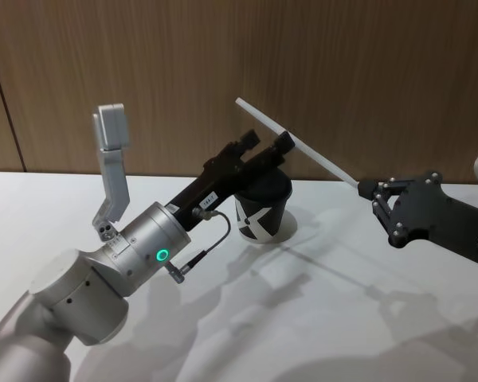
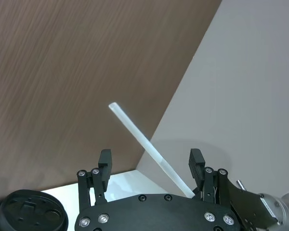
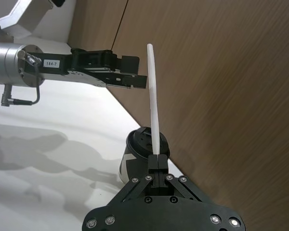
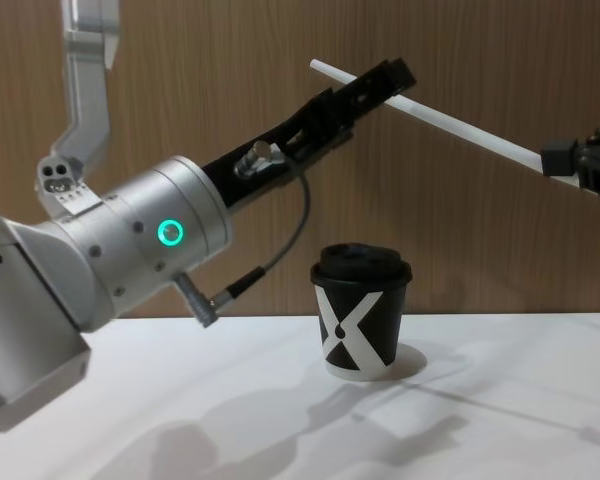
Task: Pick up the straw with one hand, pass it to the other hand, and insert it into the cup.
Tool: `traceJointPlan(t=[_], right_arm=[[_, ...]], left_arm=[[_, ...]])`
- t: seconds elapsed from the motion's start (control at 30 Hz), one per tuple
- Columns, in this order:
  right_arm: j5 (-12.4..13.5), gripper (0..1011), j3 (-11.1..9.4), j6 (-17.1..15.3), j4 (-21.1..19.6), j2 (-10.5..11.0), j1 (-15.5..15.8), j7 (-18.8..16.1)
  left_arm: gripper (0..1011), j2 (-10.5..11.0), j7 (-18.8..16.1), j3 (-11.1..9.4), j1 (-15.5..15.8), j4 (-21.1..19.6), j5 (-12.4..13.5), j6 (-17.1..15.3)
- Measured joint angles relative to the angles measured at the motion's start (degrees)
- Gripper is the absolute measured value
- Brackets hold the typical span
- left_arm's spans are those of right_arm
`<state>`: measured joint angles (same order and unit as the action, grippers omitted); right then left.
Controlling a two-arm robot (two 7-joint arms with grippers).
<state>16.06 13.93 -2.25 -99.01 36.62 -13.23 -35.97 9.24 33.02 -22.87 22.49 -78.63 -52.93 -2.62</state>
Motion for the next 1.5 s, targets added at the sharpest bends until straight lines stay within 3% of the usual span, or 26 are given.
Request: traceJointPlan(t=[0.47, 0.97, 1.33, 1.5], right_arm=[[0.0, 0, 0.0, 0.0, 0.0, 0.0, 0.0, 0.0], [0.0, 0, 0.0, 0.0, 0.0, 0.0, 0.0, 0.0], [0.0, 0, 0.0, 0.0, 0.0, 0.0, 0.0, 0.0], [0.0, 0, 0.0, 0.0, 0.0, 0.0, 0.0, 0.0]], left_arm=[[1003, -3.0, 1.7, -0.9, 2.4, 5.8, -2.2, 1.6], [988, -4.2, 2.0, -1.8, 3.5, 8.0, -2.5, 3.5], [723, -4.5, 2.0, -2.2, 3.7, 8.6, -2.5, 4.2], [542, -4.6, 2.0, -2.2, 3.8, 8.7, -2.5, 4.4]])
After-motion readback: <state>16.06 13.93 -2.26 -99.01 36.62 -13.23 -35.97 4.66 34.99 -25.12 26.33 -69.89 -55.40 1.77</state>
